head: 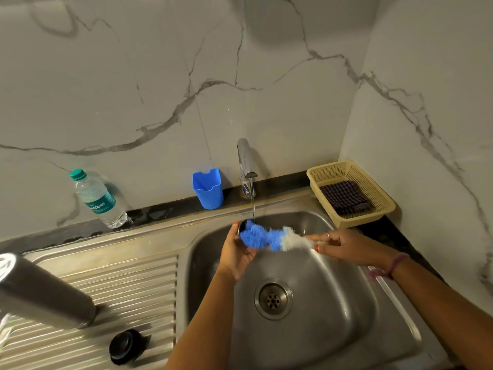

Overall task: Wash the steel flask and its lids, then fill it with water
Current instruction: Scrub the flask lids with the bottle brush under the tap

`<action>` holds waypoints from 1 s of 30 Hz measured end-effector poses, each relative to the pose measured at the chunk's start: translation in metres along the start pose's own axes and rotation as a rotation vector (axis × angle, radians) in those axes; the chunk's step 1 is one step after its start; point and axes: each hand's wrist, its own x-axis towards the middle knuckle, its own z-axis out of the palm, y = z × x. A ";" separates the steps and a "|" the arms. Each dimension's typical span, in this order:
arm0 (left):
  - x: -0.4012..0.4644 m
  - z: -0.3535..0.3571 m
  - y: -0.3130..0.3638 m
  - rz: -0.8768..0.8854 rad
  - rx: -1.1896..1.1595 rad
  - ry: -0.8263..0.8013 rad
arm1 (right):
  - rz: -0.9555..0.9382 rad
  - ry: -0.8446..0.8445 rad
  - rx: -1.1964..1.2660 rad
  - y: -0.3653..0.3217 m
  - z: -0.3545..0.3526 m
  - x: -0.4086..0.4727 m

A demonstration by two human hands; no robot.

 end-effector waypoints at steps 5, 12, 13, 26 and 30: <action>0.003 0.011 0.000 -0.057 0.137 0.106 | -0.161 0.137 -0.717 -0.013 0.002 0.000; 0.010 0.037 0.004 -0.074 0.203 0.131 | -0.524 0.429 -1.239 -0.005 0.021 0.007; 0.012 0.037 0.003 -0.069 0.214 0.126 | -0.440 0.392 -1.219 -0.011 0.026 0.006; 0.007 0.031 0.004 -0.023 0.085 0.089 | 0.027 0.010 -0.385 -0.038 0.033 -0.005; 0.011 0.038 0.009 -0.105 0.246 0.178 | -0.477 0.373 -1.258 -0.024 0.031 -0.015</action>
